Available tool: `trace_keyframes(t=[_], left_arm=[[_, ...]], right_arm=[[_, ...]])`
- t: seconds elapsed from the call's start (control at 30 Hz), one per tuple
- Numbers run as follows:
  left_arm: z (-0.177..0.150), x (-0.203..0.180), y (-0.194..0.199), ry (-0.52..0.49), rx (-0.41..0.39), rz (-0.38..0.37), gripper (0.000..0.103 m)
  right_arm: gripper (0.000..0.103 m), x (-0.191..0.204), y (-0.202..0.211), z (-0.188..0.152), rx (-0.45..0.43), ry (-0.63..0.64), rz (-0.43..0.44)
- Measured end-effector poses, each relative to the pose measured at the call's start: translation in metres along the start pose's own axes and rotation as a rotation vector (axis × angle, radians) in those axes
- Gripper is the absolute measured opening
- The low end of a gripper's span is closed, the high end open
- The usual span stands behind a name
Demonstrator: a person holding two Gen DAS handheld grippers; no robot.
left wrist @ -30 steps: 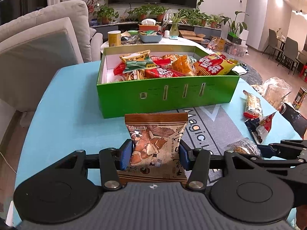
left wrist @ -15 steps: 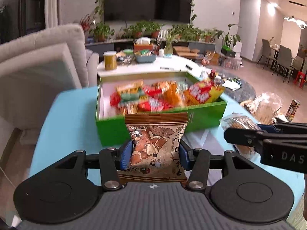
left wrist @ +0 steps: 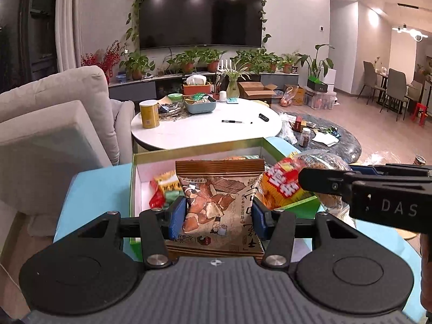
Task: Organize snacks
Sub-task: 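Lower the nut bag and pastry pack into the box and open both tools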
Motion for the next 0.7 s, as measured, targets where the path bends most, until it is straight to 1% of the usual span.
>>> trace_keyframes(t=[0.2, 0.33, 0.5, 0.7], left_arm=[[0.014, 0.004, -0.024, -0.009, 0.001, 0.006, 0.047], [0.026, 0.006, -0.046, -0.011, 0.004, 0.003, 0.047], [0.035, 0.006, -0.077, -0.005, 0.023, -0.026, 0.047], [0.037, 0.003, -0.111, -0.007, 0.048, -0.044, 0.047]], right_arm=[[0.069, -0.015, -0.016, 0.019, -0.019, -0.036, -0.014], [0.069, -0.026, -0.033, 0.029, -0.008, -0.063, -0.022], [0.069, -0.037, -0.055, 0.033, 0.005, -0.085, -0.040], [0.069, -0.051, -0.079, 0.034, 0.026, -0.125, -0.048]])
Point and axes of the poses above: each gripper's, at about its wrist camera, not at the fingertips, and y roughly against the way its jaws point, x to its left, z to its top, the point moved 2 cm from there along -y, roughly the way its jaws point, and after that the axes turned 2 degrees about x, right-handed, at the moved point
